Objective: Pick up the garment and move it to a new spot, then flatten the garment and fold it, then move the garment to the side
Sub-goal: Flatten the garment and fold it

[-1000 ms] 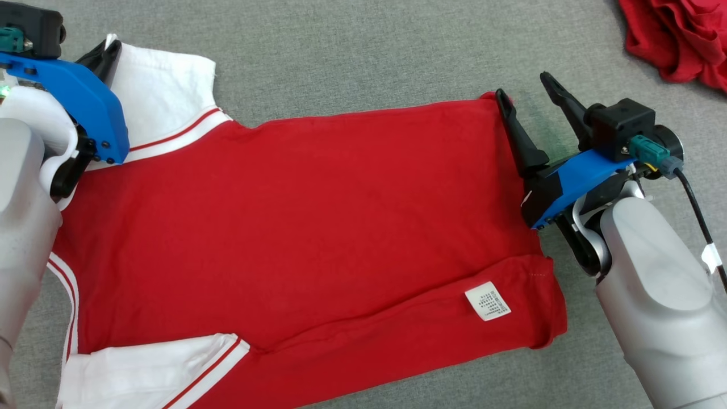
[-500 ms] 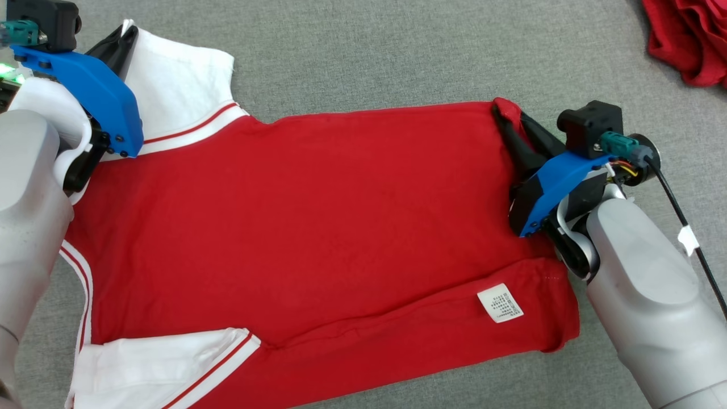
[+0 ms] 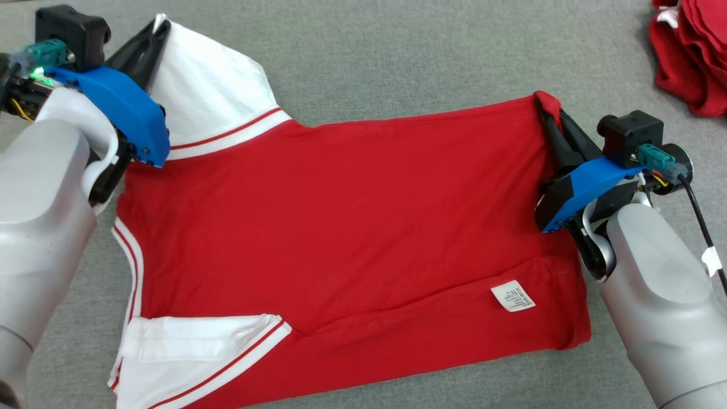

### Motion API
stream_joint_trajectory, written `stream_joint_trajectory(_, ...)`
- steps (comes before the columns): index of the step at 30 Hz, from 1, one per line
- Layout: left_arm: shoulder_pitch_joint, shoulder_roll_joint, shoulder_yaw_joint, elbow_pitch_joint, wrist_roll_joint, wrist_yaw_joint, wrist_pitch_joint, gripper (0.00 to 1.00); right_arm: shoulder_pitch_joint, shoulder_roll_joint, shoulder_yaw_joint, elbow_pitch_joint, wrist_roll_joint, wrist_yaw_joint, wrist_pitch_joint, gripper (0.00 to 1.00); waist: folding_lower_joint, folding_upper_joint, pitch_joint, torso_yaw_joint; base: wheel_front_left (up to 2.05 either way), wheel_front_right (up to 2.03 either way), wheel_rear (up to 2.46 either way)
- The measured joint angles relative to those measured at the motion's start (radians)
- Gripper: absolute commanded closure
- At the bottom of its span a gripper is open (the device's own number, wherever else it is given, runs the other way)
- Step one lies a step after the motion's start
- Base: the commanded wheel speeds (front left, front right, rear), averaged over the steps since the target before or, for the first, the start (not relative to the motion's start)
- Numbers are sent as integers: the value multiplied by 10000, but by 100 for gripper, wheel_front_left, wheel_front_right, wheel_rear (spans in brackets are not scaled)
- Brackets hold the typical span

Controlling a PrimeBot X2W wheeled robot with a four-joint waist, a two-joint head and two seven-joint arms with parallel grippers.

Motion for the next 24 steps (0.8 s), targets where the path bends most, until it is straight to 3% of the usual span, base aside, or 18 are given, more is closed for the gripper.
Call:
stream_joint_trajectory(12,1177,194,-384,-1231,-40,25,-719,100,808,33,-575,627,-67,-2,-575,100,0,0,-921,669,0,0,0)
stream_joint_trajectory(24,3273,963,-268,-3674,-301,943,-897,100,1608,15,-1172,777,-113,-2,-813,100,0,0,-1638,1115,0,0,0)
